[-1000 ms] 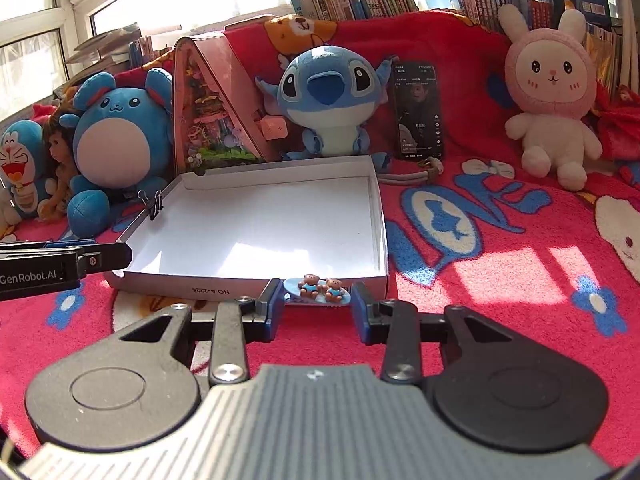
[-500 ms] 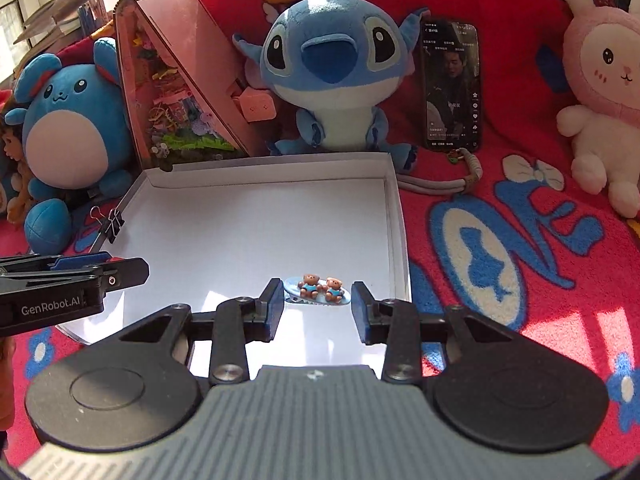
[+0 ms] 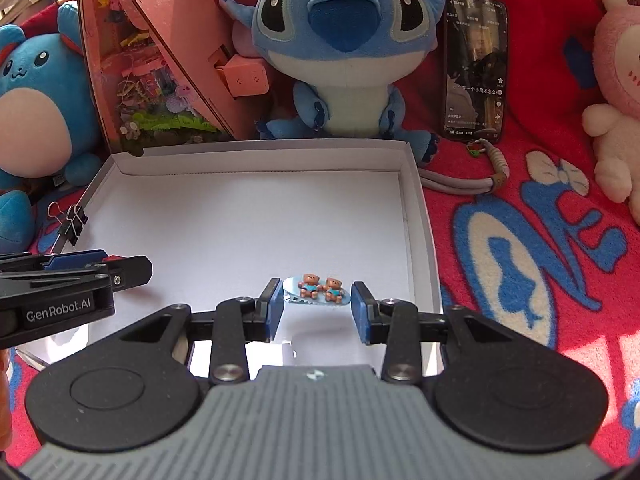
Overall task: Organize rigid objects
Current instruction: 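Carry the crayon and clip into the white box while both tools open to release, then lift both open tools out of the white box, then grasp the second red crayon with the left tool while the right tool grasps the plain blue clip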
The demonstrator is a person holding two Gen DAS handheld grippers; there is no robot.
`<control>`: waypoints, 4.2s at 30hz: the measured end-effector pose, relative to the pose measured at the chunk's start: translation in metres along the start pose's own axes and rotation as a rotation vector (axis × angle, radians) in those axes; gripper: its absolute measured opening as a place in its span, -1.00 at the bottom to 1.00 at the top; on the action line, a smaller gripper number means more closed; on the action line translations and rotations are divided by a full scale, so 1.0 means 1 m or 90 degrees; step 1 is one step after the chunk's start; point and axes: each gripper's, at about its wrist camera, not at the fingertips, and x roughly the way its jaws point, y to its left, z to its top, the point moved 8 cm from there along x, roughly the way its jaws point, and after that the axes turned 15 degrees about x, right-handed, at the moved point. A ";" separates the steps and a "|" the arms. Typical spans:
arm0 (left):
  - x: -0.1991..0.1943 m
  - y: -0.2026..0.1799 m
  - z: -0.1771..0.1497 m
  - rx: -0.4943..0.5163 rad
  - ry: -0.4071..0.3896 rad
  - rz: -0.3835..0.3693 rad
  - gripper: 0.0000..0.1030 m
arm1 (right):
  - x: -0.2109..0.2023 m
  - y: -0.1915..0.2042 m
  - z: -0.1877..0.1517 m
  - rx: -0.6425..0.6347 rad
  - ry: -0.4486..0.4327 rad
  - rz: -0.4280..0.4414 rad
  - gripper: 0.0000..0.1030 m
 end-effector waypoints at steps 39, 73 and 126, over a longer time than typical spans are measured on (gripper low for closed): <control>-0.054 0.008 0.001 0.059 -0.076 0.066 0.75 | -0.038 -0.009 0.000 -0.020 -0.086 0.014 0.65; -0.160 -0.054 -0.170 0.053 -0.153 0.047 0.77 | -0.157 -0.033 -0.177 -0.066 -0.188 0.156 0.71; -0.156 -0.032 -0.215 -0.033 -0.132 0.049 -0.18 | -0.140 0.031 -0.252 -0.153 -0.165 0.227 -0.63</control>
